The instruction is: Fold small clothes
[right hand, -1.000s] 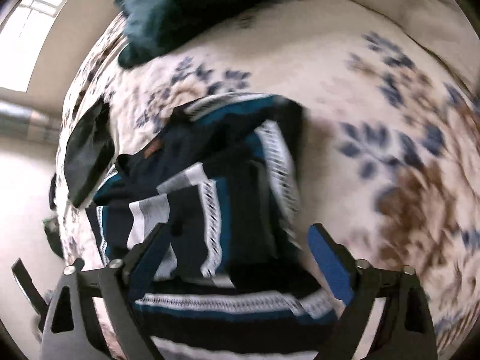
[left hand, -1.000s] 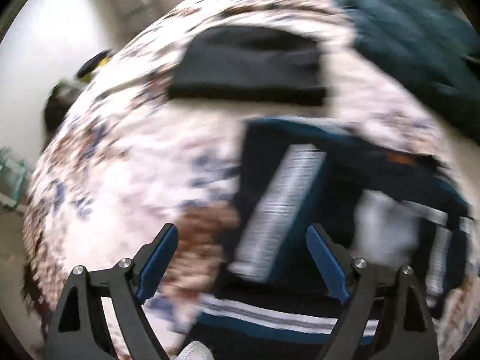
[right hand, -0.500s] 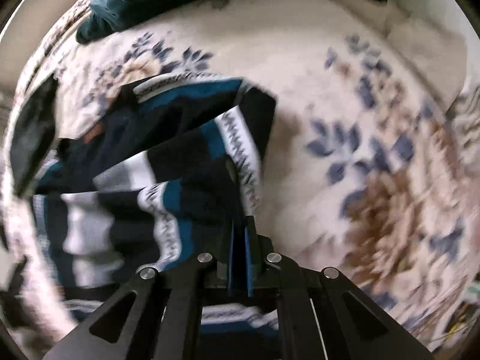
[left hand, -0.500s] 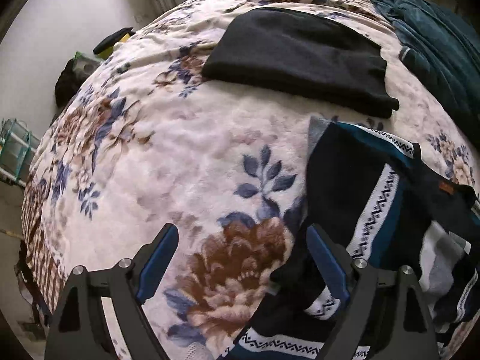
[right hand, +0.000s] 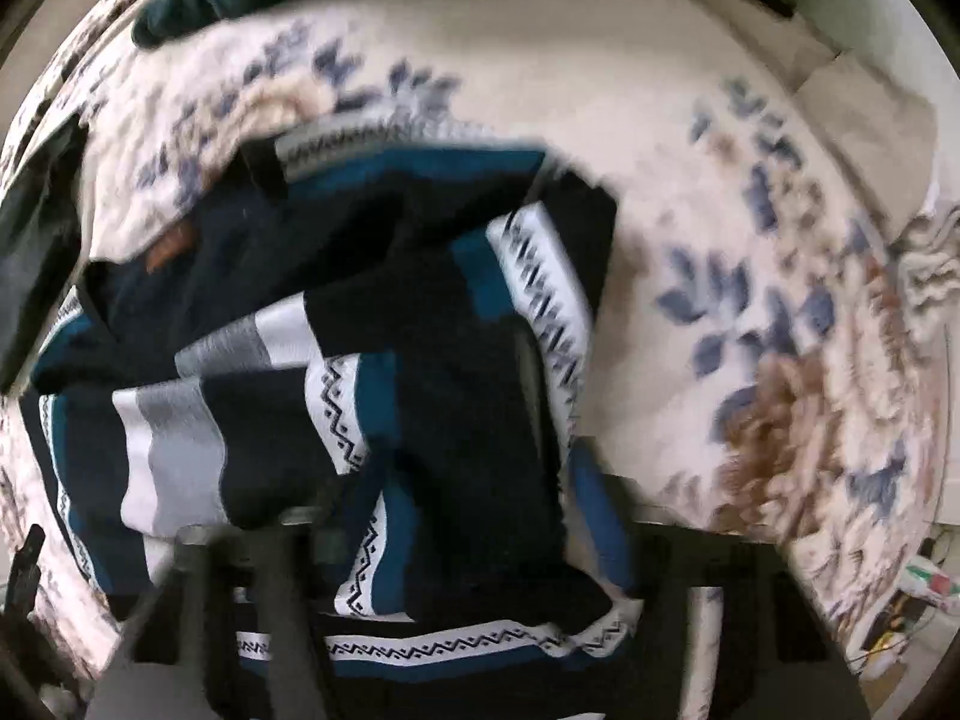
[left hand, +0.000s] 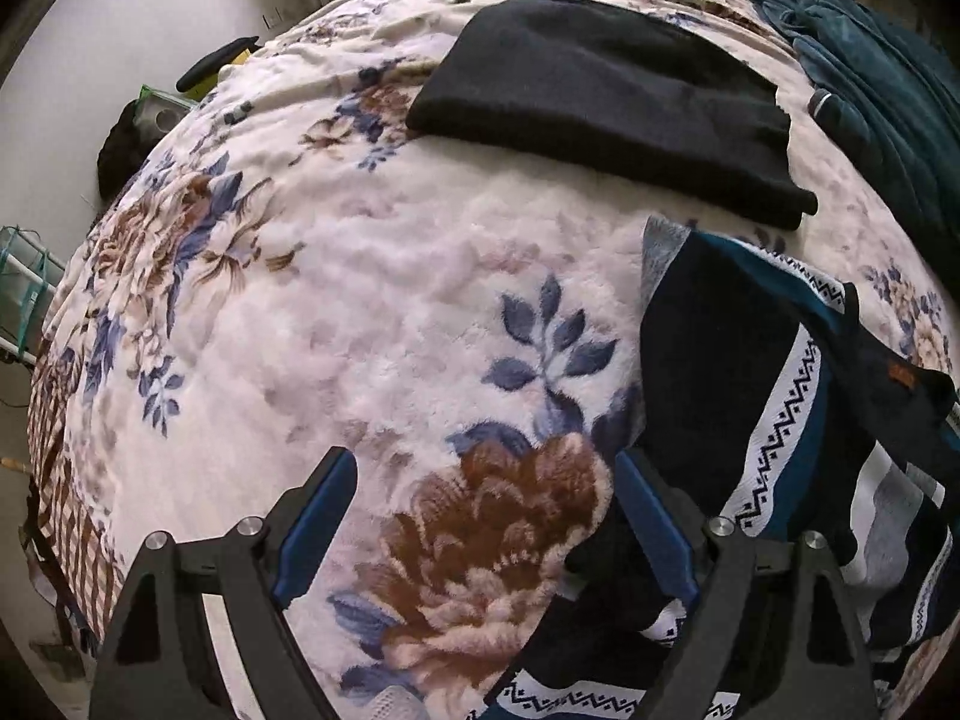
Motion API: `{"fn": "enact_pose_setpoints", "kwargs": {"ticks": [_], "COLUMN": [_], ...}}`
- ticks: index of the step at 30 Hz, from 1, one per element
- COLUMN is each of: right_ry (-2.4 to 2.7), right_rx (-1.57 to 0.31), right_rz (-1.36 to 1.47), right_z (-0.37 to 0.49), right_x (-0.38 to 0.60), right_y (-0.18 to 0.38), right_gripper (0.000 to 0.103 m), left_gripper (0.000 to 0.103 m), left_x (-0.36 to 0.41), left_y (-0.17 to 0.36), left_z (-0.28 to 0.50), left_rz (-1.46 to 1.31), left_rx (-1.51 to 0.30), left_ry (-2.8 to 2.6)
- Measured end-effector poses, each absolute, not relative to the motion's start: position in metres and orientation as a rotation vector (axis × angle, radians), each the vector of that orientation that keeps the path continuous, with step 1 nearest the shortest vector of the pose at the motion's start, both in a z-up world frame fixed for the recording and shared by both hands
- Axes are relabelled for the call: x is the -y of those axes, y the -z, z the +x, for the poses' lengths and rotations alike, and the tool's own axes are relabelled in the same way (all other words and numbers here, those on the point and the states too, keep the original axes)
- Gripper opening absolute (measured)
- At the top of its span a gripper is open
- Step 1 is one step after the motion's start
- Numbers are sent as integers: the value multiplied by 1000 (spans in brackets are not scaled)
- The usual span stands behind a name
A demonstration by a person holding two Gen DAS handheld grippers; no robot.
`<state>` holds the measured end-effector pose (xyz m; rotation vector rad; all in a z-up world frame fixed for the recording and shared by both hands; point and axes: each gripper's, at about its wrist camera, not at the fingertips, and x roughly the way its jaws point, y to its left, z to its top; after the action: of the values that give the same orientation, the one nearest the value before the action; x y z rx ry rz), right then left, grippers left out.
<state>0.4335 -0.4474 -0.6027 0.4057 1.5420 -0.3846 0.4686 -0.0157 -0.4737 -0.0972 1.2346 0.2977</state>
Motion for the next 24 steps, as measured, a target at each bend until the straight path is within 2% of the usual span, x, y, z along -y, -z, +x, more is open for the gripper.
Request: {"fn": "enact_pose_setpoints", "kwargs": {"ticks": [1,5,9,11,13,14,15,16,17,21,24], "right_ry": [385,384,429,398,380,348,313,261,162,-155,-315], "right_rx": [-1550,-1496,-1548,-1620,-1597,-1542,-1495,-1454,-1428,-1485,-1523], "right_rz": [404,353,374,347,294,279,285,306,337,375,295], "right_z": [432,424,420,430,440,448,454,461,473,530,578], "right_x": [446,444,463,458,446,434,423,410,387,300,229], "right_y": [605,586,592,594,576,557,543,531,523,546,577], "right_gripper": [12,11,11,18,22,36,43,58,64,64,64], "left_gripper": [87,87,87,87,87,87,87,87,87,87,87], "left_x": [16,24,31,32,33,33,32,32,32,24,14], "left_y": [475,472,470,472,476,477,481,486,492,506,509], "left_z": [468,465,468,470,473,474,474,475,476,474,465], "left_rz": [-100,-84,-68,-73,-77,-79,-87,-97,-106,-169,-230], "left_rx": [-1238,-1229,-1220,-1223,-1227,-1230,-1236,-1247,-1263,-1301,-1292], "left_ry": [-295,-266,-255,-255,-258,-262,-265,-267,-272,-300,-338]}}
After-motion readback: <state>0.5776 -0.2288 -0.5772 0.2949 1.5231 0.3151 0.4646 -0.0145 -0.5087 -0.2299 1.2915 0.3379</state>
